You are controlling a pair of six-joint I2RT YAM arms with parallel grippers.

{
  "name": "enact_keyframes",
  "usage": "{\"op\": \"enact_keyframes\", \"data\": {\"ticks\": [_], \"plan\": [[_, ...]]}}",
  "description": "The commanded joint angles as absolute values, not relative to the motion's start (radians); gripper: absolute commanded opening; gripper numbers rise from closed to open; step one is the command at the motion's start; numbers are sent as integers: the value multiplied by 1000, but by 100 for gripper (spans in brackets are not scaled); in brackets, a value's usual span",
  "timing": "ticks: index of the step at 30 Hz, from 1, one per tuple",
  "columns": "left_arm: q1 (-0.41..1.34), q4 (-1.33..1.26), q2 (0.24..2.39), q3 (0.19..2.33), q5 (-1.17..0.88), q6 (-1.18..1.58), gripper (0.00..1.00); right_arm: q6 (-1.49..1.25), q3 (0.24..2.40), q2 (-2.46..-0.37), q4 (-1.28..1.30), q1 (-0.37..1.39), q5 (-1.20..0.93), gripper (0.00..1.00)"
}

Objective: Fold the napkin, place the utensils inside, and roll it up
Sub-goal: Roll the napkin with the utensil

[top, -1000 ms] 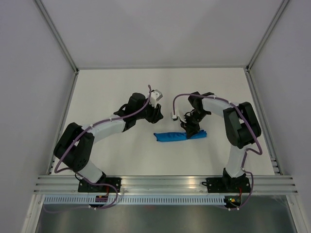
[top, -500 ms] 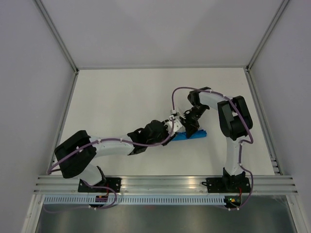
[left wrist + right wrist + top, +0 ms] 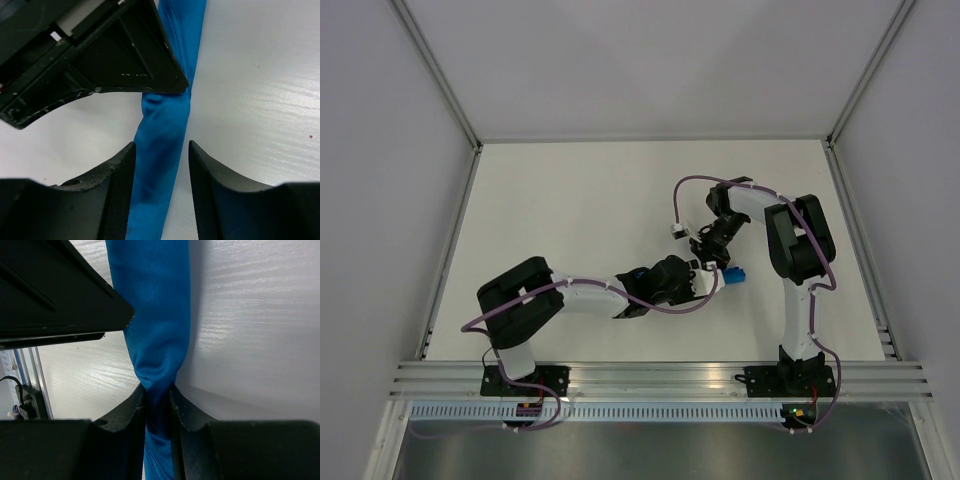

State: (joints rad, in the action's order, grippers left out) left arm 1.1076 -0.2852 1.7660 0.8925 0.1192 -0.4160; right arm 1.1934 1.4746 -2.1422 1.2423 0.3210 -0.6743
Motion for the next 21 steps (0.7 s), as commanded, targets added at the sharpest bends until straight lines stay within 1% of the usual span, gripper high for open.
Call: {"op": "enact_keyframes", "data": {"ticks": [1,10,13,16,17,19,20,21], "plan": [[1111,-282,1799,940,86,-500,52,1239,1471,-2201,1184,319,-614,27],[1108,-310,1888,965,98,-525,51,1236,1486,-2220,1200,318,-611,26],[1108,-304,1905,969,89,-525,48,1233,1496,-2224,1207,319,-611,27],[1100,-270,1917,979,60,-511,42,1235,1503,-2224,1213,318,-614,28],[1097,-259,1921,982,51,-506,37,1235,1508,-2223,1215,318,-614,29],[1089,-236,1927,986,32,-493,30,1233,1512,-2224,1219,318,-617,34],[1086,-230,1933,985,26,-488,25,1232,1519,-2224,1221,318,-618,37],[1083,-223,1936,986,9,-483,22,1227,1523,-2223,1223,318,-621,43]]}}
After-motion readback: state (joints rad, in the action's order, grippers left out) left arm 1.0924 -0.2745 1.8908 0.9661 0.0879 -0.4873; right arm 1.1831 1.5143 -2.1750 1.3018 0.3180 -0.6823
